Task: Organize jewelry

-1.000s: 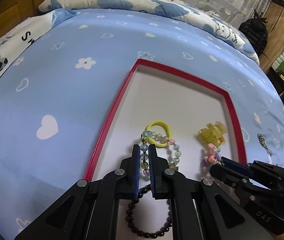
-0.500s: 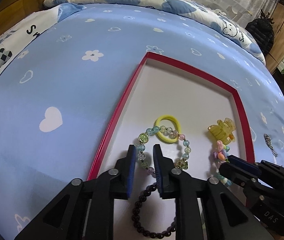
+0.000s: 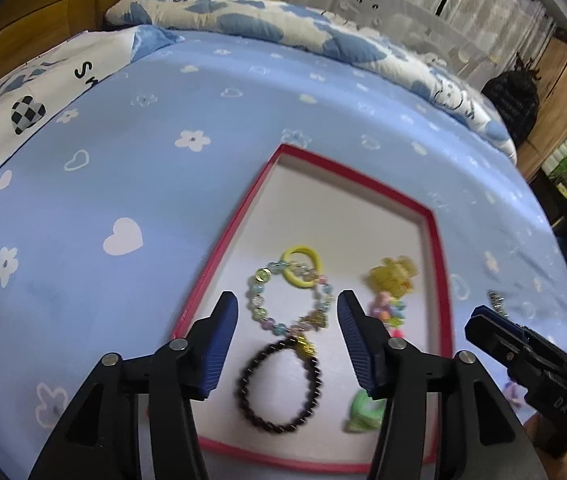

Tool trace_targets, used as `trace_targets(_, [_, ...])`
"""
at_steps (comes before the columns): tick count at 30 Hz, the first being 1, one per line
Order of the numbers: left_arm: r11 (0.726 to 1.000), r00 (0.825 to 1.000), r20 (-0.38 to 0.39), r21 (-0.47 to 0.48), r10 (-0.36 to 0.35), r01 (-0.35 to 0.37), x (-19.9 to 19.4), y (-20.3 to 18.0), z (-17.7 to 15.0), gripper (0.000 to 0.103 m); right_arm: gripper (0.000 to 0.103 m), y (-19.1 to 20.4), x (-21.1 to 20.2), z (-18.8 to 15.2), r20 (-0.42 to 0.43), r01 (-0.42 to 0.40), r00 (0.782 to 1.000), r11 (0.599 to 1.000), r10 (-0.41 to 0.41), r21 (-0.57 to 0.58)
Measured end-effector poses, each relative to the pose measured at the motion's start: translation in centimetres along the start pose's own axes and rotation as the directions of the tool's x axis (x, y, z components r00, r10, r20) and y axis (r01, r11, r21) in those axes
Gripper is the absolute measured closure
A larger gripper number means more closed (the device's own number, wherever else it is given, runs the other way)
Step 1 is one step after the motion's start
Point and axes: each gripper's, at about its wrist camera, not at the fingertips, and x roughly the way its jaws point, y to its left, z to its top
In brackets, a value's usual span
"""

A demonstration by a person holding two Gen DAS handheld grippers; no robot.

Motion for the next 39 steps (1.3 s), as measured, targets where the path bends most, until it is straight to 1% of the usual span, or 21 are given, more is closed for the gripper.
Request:
trace_targets(4, [0.999,0.999,0.033,-0.001,-0.033,0.033,-2.2,-0.6,-0.5,0.045,0.05,-1.1,-2.9,-0.2,0.059,0.01,0.998,0.999,-0.012,0.032])
trace_targets(9, [0.997,0.996,0.052,0.002,-0.072,0.072,-4.1,-1.5,-1.4,0.039,0.048,-3.3,-6.2,-0.8,0.114,0.037,0.992,0.995,-0.047,0.094])
trace_targets(13, [0.996,0.994,0.053,0.023,-0.091,0.09,-5.0,-2.4,-1.9,0.038,0.047,-5.2,-8.9,-1.2,0.152,0.07,0.984,0.989,-0.091,0.133])
trace_targets(19, [0.989,0.991,0.038,0.082,-0.126,0.122,-5.7,-4.5,-2.5,0.038,0.047,-8.2,-12.5,-2.3,0.19,0.115,0.97,0.976,-0.15,0.187])
trace_targets(29, [0.974,0.988,-0.007,0.167,-0.155,0.154,-5.0,-8.1,-3.1,0.038,0.047,-12.2,-16.4,-4.9,0.201,0.179,0.95,0.945,-0.239,0.273])
trace_targets(34, [0.968,0.987,-0.029,0.195,-0.156,0.159,-4.2,-9.6,-3.2,0.038,0.047,-13.5,-17.3,-5.8,0.201,0.196,0.944,0.934,-0.263,0.299])
trace_targets(39, [0.959,0.986,-0.052,0.23,-0.158,0.165,-3.6,-11.0,-3.7,0.038,0.047,-14.4,-17.8,-6.5,0.192,0.206,0.942,0.927,-0.274,0.313])
